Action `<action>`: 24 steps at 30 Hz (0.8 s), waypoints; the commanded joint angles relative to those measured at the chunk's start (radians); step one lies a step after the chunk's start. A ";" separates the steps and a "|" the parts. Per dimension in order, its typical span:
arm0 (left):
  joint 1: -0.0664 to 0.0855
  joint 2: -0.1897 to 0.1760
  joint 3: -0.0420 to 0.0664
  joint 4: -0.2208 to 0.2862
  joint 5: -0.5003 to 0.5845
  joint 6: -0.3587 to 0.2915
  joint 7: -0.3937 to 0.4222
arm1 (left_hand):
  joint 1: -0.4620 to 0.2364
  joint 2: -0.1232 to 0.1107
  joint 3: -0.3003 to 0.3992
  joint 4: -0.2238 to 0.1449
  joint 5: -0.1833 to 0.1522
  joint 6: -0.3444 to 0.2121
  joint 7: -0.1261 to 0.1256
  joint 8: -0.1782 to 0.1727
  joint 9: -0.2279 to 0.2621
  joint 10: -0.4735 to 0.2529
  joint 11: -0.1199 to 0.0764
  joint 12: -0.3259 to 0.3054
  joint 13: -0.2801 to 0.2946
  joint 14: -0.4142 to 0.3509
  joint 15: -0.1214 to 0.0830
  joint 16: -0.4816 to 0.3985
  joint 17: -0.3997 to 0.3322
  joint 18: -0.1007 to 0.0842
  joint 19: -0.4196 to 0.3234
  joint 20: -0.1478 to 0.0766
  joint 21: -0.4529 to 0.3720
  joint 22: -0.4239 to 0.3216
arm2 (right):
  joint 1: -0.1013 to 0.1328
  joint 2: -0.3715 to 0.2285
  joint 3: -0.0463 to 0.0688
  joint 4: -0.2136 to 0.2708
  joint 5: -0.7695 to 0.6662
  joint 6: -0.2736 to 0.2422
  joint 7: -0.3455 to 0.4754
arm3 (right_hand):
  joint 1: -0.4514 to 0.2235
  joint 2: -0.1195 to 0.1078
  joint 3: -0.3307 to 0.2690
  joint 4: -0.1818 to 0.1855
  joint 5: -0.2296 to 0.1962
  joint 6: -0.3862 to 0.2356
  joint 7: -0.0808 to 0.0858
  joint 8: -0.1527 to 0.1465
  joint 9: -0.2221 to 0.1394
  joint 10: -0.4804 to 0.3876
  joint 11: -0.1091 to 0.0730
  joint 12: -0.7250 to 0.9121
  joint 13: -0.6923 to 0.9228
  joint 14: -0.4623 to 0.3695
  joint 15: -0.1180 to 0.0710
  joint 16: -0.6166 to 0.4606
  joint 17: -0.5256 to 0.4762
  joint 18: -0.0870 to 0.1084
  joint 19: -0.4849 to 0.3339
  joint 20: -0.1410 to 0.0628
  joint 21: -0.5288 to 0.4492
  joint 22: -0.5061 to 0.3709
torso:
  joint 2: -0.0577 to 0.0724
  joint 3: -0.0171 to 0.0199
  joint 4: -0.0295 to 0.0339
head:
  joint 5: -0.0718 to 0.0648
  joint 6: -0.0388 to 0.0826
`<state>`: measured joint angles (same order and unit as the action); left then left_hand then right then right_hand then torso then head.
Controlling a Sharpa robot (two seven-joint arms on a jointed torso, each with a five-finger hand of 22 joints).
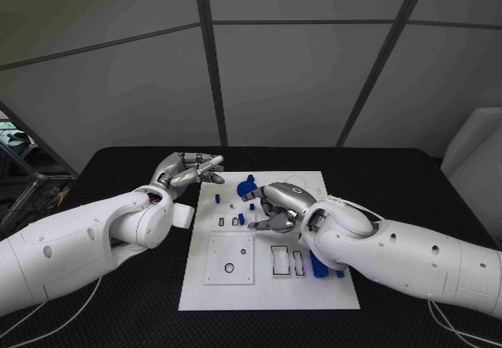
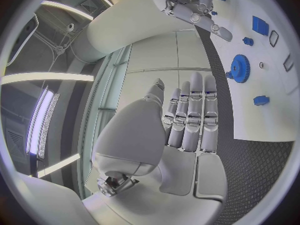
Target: Assemble the parts on the task board
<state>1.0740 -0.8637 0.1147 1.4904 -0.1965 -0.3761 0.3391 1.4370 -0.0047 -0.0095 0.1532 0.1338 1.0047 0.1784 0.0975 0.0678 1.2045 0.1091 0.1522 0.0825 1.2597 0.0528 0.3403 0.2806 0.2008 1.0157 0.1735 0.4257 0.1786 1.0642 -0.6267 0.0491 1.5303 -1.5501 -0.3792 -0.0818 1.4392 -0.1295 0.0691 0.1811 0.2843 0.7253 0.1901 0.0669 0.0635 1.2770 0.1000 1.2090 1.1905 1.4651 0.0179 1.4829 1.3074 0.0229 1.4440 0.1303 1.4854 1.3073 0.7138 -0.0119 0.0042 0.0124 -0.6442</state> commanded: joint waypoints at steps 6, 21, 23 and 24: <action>0.001 -0.002 0.001 0.004 -0.251 0.057 -0.247 | -0.035 -0.008 -0.017 0.052 -0.005 0.056 -0.039 0.014 0.010 0.144 -0.051 0.064 0.054 0.199 -0.060 0.246 0.195 -0.017 0.163 -0.065 0.133 0.072 | 0.030 -0.079 0.014 0.058 0.209 -0.098 0.212 | 0.032 0.025 0.012 -0.008 0.027 0.150 -0.016 0.057 0.020 -0.052 -0.014 -0.064 -0.071 0.028 -0.007 -0.085 -0.029 0.046 -0.094 -0.006 -0.079 -0.003 | -0.016 0.0070 -0.0042 | 0.014 -0.010; 0.031 0.024 0.000 0.019 -0.558 0.288 -0.702 | -0.060 0.018 0.015 0.106 -0.003 0.013 -0.057 0.091 0.106 -0.052 -0.072 0.560 0.514 0.247 -0.090 1.045 1.044 -0.090 0.372 -0.109 0.725 0.734 | 0.156 -0.162 0.023 -0.068 0.672 0.002 0.303 | 0.073 -0.003 0.183 0.021 0.017 0.244 -0.015 0.049 0.006 -0.117 -0.010 -0.948 -0.832 -0.212 0.000 -1.033 -0.842 0.160 -0.504 -0.007 -0.759 -0.720 | -0.059 0.0144 -0.0211 | 0.047 -0.029; 0.042 0.036 -0.001 0.011 -0.595 0.316 -0.738 | -0.060 0.021 0.020 0.109 -0.003 0.014 -0.059 0.100 0.113 -0.055 -0.074 0.572 0.523 0.256 -0.091 1.070 1.077 -0.099 0.396 -0.110 0.765 0.792 | 0.161 -0.164 0.023 -0.092 0.720 0.011 0.313 | 0.071 -0.011 0.202 0.021 0.017 0.253 -0.010 0.046 0.005 -0.103 -0.001 -1.003 -0.883 -0.236 0.013 -1.113 -0.885 0.158 -0.520 0.003 -0.809 -0.752 | -0.065 0.0155 -0.0219 | 0.052 -0.030; 0.047 0.041 -0.002 0.007 -0.610 0.326 -0.751 | -0.063 0.021 0.021 0.112 -0.004 0.020 -0.062 0.110 0.118 -0.050 -0.076 0.584 0.530 0.262 -0.092 1.086 1.097 -0.107 0.413 -0.111 0.797 0.839 | 0.162 -0.164 0.023 -0.100 0.735 0.015 0.317 | 0.068 -0.014 0.209 0.021 0.018 0.256 -0.006 0.044 0.005 -0.104 0.003 -1.025 -0.903 -0.256 0.023 -1.148 -0.904 0.156 -0.532 0.010 -0.833 -0.767 | -0.068 0.0162 -0.0223 | 0.053 -0.032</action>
<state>1.1160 -0.8265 0.1123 1.5015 -0.6938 -0.1516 -0.2826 1.3760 0.0089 0.0072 0.2634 0.1300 1.0219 0.1211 0.2030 0.1834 1.1539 0.0362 0.7312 0.6093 1.4636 -0.0429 1.4179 1.3082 0.1228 1.4199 0.0625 1.2071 0.9952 1.2235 -0.7917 0.0716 1.4371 -0.9614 -0.4016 0.1835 1.5081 -0.1318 0.2731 0.2016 0.3047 0.9755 0.1862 0.1158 0.0701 1.1704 0.1000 0.1993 0.3015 1.2182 0.0363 0.3571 0.4151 0.1791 0.9190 0.1392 0.6670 0.5500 0.6579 0.0020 -0.0151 0.0616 -0.6733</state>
